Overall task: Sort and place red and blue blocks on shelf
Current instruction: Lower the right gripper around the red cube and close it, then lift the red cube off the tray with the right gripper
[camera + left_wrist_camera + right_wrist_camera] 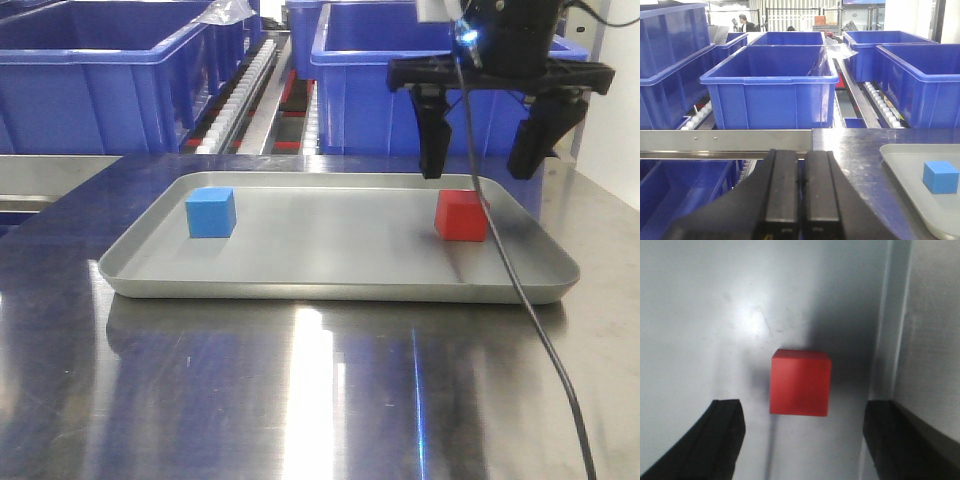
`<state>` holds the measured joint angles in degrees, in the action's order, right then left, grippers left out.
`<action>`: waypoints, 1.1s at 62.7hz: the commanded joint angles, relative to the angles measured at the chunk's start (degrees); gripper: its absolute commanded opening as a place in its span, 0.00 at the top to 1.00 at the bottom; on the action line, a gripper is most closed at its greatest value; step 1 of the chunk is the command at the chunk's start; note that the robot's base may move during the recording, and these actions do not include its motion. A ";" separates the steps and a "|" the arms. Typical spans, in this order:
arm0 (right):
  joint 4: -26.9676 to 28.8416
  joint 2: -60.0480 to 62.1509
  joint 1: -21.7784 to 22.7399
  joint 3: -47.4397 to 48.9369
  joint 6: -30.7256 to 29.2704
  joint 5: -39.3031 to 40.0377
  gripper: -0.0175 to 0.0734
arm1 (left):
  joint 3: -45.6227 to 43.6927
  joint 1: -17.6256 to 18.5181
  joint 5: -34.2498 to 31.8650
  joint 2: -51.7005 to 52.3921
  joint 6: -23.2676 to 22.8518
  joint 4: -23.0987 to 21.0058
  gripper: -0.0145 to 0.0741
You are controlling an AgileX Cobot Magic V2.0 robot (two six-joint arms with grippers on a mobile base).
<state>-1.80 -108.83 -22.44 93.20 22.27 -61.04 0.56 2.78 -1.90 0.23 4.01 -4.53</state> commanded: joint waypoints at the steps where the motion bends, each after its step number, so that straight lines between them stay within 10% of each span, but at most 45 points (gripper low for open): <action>1: 0.04 2.23 0.24 2.08 0.30 1.43 0.15 | 2.52 -0.01 -4.90 1.20 -0.36 -0.45 0.70; 57: 0.46 -2.54 0.24 2.08 0.69 3.47 0.15 | 2.52 -0.01 -4.90 1.20 -0.36 -0.45 0.70; 69: 0.81 -2.76 0.24 2.08 1.17 3.11 0.36 | 2.52 -0.01 -4.90 1.20 -0.36 -0.45 0.70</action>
<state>-0.95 -114.69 -22.44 93.33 23.11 -58.54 0.56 2.78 -1.90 0.23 4.01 -4.53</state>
